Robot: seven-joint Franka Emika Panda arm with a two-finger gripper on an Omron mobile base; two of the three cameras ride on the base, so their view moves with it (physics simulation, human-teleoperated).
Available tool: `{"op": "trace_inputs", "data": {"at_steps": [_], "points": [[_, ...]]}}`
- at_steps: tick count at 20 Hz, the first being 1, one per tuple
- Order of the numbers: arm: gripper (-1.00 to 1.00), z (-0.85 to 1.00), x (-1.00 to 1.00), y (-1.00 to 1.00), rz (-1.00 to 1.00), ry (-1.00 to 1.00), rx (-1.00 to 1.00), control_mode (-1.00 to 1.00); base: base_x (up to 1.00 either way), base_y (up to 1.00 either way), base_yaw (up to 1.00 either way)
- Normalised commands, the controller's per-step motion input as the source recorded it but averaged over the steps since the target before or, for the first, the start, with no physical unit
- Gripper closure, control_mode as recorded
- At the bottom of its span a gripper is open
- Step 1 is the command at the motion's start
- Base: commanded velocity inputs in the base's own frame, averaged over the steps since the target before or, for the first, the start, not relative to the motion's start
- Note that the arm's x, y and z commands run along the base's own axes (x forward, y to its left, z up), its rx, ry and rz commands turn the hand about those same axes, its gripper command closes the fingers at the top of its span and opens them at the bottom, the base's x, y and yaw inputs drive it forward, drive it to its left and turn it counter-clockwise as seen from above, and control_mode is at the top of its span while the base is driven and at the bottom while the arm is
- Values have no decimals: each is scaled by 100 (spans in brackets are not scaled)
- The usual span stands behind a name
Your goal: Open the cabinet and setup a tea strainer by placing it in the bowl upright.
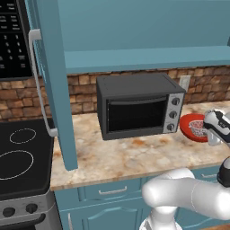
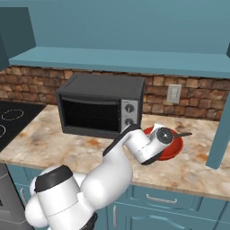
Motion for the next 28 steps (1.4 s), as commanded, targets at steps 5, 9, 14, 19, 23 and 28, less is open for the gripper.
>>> {"op": "trace_inputs", "data": {"at_steps": [5, 9, 14, 19, 23, 28], "points": [[100, 0, 11, 0, 0, 0, 0, -100, 0, 0, 0], [100, 0, 33, 0, 0, 0, 0, -100, 0, 0, 0], [100, 0, 42, -1, 0, 0, 0, -100, 0, 0, 0], [100, -5, 29, -1, 0, 0, 0, -100, 0, 0, 0], [100, -25, 4, -15, 0, 5, 0, -100, 0, 0, 0], [100, -19, 0, -25, 0, 5, 0, -100, 0, 0, 0]]}}
